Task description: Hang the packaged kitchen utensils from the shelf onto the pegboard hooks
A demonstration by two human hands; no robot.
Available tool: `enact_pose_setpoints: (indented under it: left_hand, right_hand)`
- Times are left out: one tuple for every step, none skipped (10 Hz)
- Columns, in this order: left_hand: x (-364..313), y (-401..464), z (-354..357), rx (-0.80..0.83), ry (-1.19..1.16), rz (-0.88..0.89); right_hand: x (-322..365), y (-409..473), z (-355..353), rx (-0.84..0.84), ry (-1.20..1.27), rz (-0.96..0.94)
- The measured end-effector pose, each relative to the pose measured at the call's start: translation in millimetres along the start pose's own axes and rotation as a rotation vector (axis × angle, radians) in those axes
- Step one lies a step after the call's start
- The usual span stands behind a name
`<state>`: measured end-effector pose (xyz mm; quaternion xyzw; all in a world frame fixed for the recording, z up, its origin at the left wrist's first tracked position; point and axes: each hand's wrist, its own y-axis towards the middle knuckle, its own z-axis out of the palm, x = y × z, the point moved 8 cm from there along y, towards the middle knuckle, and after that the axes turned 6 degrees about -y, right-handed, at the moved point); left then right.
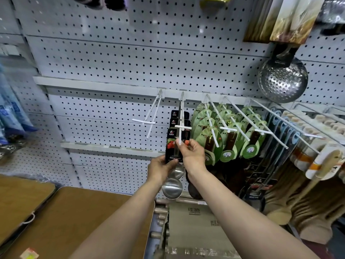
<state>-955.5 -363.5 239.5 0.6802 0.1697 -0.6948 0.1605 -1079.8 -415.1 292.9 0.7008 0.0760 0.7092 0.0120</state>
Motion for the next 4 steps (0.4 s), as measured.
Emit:
enact_pose_setpoints:
  left_hand:
    - [-1, -3, -1, -0.007, 0.012, 0.008]
    - [-4, -8, -4, -0.020, 0.044, -0.007]
    - [-4, -15, -7, -0.036, 0.146, -0.024]
    - [-8, -38, -17, -0.087, 0.292, -0.065]
  right_hand:
    - [-1, -2, 0, -0.002, 0.010, 0.015]
    - [-6, -8, 0, 0.059, -0.121, 0.067]
    - [-21, -14, 3, 0.119, -0.250, 0.157]
    - [-36, -33, 3, 0.167, -0.404, 0.268]
